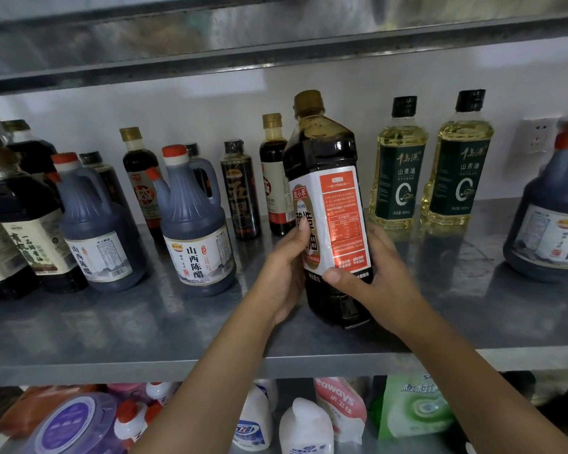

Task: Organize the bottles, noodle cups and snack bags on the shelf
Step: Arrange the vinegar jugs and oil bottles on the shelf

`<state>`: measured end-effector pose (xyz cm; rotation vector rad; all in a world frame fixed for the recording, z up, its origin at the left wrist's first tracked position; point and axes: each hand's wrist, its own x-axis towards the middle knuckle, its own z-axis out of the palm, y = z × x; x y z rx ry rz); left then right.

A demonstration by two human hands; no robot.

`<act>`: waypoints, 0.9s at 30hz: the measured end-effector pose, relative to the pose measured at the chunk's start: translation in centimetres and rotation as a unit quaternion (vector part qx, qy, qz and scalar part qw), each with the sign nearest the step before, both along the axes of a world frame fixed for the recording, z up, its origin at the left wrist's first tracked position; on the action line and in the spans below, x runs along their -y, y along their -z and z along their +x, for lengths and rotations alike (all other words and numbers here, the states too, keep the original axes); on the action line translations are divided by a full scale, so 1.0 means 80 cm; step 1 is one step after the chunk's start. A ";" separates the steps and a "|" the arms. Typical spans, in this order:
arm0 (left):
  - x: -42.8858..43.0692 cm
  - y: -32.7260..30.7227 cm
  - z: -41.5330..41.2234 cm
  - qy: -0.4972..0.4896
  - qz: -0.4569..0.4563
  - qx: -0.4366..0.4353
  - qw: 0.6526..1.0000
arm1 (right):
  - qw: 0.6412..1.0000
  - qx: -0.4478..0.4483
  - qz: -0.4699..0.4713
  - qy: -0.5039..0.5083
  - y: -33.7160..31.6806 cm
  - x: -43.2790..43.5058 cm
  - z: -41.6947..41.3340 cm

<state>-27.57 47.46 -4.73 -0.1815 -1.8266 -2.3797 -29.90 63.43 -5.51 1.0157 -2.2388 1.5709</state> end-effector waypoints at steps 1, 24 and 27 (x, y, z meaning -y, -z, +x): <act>0.000 0.000 0.000 -0.011 0.004 -0.014 1.000 | 1.000 -0.010 -0.004 0.008 0.000 0.000 0.001; 0.000 0.003 -0.005 -0.068 -0.072 -0.124 0.987 | 0.997 0.047 -0.063 -0.017 0.003 0.000 -0.003; 0.000 0.004 -0.003 -0.055 -0.077 -0.120 0.988 | 0.990 0.085 -0.085 -0.076 0.005 0.005 0.001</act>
